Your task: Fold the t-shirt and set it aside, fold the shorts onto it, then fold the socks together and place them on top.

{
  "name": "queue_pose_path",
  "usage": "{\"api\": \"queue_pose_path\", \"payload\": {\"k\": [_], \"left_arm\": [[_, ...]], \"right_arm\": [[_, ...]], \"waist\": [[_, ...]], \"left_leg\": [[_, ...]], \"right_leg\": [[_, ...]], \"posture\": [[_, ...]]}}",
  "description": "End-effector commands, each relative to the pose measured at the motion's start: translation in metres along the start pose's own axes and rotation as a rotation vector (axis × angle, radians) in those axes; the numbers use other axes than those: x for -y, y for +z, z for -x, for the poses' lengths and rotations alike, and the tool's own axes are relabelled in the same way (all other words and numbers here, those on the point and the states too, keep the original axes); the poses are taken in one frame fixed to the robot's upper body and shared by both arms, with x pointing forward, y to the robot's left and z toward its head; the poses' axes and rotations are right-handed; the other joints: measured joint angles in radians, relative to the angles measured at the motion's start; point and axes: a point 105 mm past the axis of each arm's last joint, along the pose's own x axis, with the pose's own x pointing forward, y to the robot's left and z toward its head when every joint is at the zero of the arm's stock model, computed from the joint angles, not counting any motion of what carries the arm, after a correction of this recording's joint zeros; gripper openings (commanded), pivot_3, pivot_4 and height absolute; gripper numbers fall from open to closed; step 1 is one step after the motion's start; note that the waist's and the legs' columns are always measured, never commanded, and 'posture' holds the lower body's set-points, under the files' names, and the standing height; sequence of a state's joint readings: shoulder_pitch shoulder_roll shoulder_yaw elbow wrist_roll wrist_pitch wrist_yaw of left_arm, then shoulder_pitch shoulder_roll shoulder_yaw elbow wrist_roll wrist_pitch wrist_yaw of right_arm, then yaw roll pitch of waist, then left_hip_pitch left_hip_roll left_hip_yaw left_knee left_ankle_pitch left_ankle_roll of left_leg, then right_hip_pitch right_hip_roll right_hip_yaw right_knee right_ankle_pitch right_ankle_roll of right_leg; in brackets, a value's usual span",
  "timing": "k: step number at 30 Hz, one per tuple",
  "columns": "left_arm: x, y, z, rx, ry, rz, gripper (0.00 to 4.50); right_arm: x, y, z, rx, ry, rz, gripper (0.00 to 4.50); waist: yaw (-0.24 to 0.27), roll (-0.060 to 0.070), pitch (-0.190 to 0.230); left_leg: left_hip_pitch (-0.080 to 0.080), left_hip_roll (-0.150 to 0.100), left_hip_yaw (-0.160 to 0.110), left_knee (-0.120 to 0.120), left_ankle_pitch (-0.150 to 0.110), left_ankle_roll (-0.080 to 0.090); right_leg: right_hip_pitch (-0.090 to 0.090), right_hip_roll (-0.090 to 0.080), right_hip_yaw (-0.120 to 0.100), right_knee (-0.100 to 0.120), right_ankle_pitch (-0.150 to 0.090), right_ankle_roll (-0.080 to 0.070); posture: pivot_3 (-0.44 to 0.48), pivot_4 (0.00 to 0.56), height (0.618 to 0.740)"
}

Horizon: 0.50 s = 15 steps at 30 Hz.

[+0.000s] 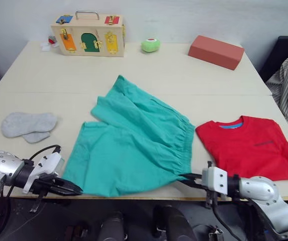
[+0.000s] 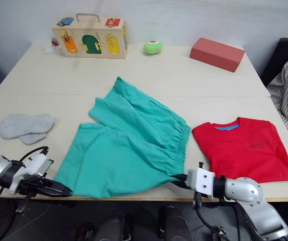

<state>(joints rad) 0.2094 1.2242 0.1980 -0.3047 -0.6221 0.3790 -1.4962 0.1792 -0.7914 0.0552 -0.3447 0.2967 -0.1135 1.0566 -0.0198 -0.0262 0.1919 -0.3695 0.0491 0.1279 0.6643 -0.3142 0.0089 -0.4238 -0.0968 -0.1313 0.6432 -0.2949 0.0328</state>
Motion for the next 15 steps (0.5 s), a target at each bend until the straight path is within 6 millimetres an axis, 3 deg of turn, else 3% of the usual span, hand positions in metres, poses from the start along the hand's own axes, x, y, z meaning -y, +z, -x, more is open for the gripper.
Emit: {"api": "queue_pose_path", "payload": {"k": [1,5,8,15], "left_arm": [[0.017,-0.006,-0.005,-0.021,-0.041,0.060,0.04],[0.023,-0.003,-0.006,0.004,-0.037,0.074,0.04],[0.014,0.011,0.000,0.043,-0.001,0.030,0.04],[-0.064,0.094,0.046,0.243,0.234,-0.243,0.04]], "right_arm": [[-0.006,0.002,0.012,-0.002,0.019,0.025,0.00],[-0.013,0.001,0.016,-0.003,0.014,-0.003,0.00],[-0.017,0.010,0.020,0.045,0.001,-0.054,0.00],[0.009,0.044,0.031,0.187,-0.170,-0.249,0.00]], "waist": [[0.001,0.002,0.001],[0.011,0.001,0.001],[0.024,0.002,0.001],[0.055,0.002,0.001]], "left_leg": [[0.000,0.000,0.000,0.000,0.000,0.000],[-0.001,0.003,-0.001,0.000,0.002,-0.005],[-0.001,0.003,-0.001,-0.001,0.001,-0.005],[-0.002,0.001,-0.003,0.000,0.002,-0.004]], "right_leg": [[0.000,0.001,0.000,0.000,0.000,0.000],[-0.002,0.004,0.000,0.000,-0.003,-0.004],[-0.003,0.004,0.000,0.000,-0.003,-0.005],[-0.002,0.004,-0.001,0.001,-0.002,-0.004]], "posture": [[0.000,0.150,0.740],[0.000,0.150,0.740],[0.000,0.150,0.740],[0.000,0.150,0.740]]}}
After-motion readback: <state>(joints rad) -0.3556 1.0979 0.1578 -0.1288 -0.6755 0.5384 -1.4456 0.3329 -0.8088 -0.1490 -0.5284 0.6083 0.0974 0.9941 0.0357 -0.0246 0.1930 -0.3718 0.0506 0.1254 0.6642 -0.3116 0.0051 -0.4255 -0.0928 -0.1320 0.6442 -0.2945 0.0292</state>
